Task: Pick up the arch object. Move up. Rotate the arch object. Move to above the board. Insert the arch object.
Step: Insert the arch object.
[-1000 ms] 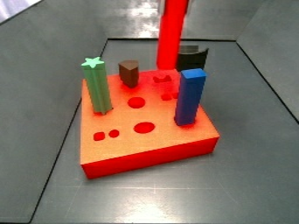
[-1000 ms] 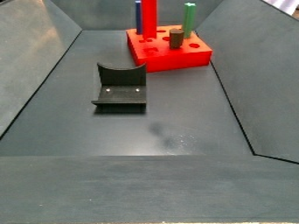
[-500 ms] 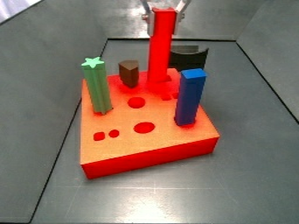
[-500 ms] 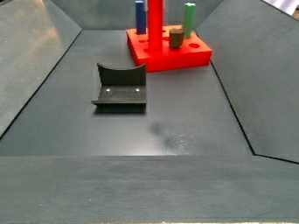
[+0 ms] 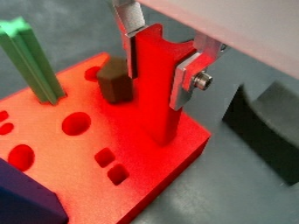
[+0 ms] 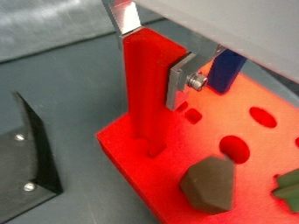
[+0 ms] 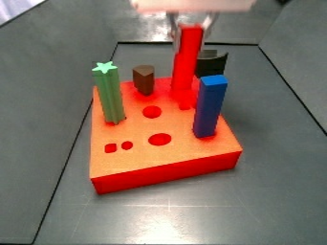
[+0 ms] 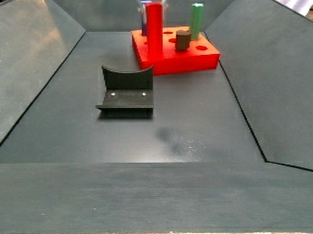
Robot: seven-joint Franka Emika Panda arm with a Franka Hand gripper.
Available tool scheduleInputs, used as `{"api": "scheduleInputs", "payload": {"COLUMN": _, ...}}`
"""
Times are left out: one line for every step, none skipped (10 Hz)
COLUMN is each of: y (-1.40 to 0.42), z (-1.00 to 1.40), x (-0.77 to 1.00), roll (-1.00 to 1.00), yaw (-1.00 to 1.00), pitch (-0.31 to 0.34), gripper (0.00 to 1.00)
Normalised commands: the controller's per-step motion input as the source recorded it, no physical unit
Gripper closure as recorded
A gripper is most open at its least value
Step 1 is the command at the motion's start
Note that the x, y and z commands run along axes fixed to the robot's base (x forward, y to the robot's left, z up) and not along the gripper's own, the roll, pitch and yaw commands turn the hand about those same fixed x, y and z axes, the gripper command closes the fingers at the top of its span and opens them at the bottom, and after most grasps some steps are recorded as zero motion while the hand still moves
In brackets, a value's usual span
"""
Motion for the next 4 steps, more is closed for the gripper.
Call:
{"api": "scheduleInputs", "payload": {"y": 0.0, "z": -0.53, "x": 0.0, "roll": -0.03, "yaw": -0.18, "pitch": -0.099, "gripper": 1.0}}
{"api": "scheduleInputs", "payload": {"y": 0.07, "z": -0.35, "x": 0.0, "roll": -0.12, "yaw": -0.02, "pitch": -0.174, "gripper": 1.0}}
{"api": "scheduleInputs", "payload": {"y": 0.14, "z": -0.3, "x": 0.0, "roll": -0.17, "yaw": -0.05, "pitch": -0.204, "gripper": 1.0}}
{"api": "scheduleInputs", "payload": {"y": 0.0, "z": 0.0, "x": 0.0, "roll": 0.0, "yaw": 0.0, "pitch": 0.0, "gripper": 1.0}}
